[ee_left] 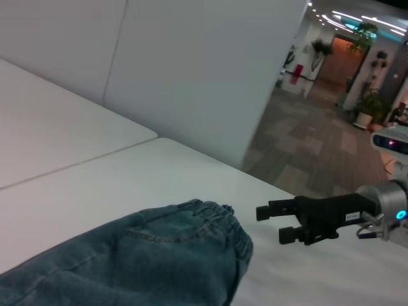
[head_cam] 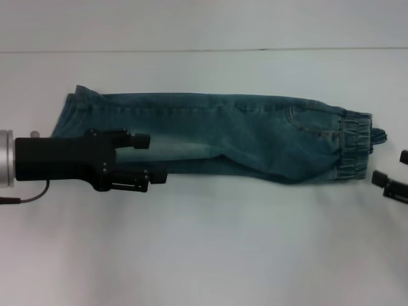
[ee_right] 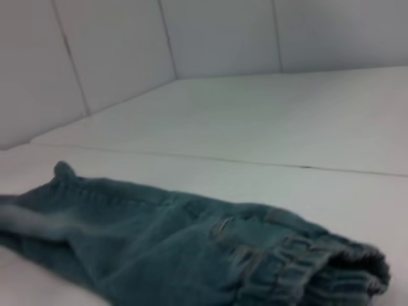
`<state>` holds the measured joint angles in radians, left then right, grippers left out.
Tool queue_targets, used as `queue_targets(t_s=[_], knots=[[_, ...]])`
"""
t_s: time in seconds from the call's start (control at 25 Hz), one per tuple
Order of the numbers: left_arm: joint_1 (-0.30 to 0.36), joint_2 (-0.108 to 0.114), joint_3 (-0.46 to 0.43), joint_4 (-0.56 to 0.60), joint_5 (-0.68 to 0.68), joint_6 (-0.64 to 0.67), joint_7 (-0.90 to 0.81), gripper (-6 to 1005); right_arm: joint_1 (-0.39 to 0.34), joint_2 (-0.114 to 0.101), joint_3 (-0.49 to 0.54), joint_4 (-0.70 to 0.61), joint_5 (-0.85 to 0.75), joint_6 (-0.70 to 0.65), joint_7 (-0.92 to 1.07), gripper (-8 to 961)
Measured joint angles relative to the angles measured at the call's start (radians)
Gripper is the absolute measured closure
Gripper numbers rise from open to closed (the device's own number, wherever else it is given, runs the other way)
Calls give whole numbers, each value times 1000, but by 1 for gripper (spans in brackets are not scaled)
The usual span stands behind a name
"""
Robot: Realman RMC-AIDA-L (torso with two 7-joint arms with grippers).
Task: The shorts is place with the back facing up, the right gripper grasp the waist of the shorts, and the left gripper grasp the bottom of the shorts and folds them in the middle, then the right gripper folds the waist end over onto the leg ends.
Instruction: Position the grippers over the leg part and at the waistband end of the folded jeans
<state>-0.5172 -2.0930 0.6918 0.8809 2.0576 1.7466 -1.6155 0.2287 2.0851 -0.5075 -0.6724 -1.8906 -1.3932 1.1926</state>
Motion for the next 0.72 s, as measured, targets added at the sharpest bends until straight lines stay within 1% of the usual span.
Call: queue_targets(t_s=[0.28, 0.52, 0.72], knots=[[-4, -3, 5, -2, 1, 23, 9, 78, 0, -3, 2, 70, -4, 2, -124, 70], [-4, -13, 5, -3, 0, 27, 32, 77, 22, -3, -8, 80, -4, 14, -172, 77], [-3, -16, 5, -16, 0, 22, 34, 77, 52, -5, -12, 92, -12, 42, -190, 82]])
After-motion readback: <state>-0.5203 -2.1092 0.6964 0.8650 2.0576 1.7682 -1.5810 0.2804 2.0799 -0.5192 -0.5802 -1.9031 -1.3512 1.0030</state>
